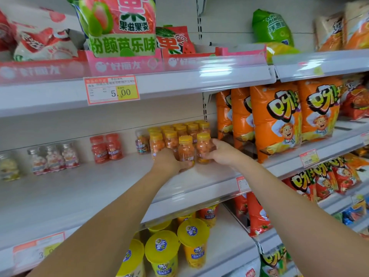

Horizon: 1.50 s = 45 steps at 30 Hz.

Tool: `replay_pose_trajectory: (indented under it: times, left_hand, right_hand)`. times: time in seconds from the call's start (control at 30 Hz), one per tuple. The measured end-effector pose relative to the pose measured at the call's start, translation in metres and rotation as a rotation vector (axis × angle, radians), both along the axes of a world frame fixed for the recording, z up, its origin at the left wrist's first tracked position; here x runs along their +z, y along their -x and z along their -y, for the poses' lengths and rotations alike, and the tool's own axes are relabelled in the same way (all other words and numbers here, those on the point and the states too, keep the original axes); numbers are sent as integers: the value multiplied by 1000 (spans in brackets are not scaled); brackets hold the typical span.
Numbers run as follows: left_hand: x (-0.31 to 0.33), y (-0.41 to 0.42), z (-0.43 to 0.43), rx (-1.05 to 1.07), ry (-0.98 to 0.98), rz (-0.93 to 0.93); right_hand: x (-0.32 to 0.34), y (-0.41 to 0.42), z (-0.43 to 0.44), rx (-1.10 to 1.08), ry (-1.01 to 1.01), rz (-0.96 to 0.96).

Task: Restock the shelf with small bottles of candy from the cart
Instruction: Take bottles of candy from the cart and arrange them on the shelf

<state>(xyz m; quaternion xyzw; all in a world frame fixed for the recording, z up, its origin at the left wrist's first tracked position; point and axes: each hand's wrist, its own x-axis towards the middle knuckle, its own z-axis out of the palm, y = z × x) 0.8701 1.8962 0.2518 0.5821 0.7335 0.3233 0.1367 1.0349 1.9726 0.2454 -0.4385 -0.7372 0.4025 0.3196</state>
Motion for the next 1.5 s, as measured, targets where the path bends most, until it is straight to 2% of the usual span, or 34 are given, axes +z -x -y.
replay_pose_trajectory:
  times: [0.17, 0.47, 0.67, 0.9, 1.13, 1.5]
  left_hand:
    - [2, -8, -12, 26, 1, -156]
    - [-5, 1, -38, 48, -47, -401]
    - [-14, 5, -55, 84, -26, -464]
    - [-15, 2, -68, 110, 60, -518]
    - [-14, -5, -76, 195, 112, -536]
    - [-13, -11, -73, 275, 138, -510]
  right_hand:
    - [-1, 8, -12, -122, -84, 75]
    - [6, 18, -16, 11, -155, 193]
    - [0, 23, -31, -76, -202, 211]
    - [-6, 27, -40, -136, -424, 345]
    - [-7, 25, -43, -222, -364, 191]
    - [-3, 21, -42, -136, -313, 273]
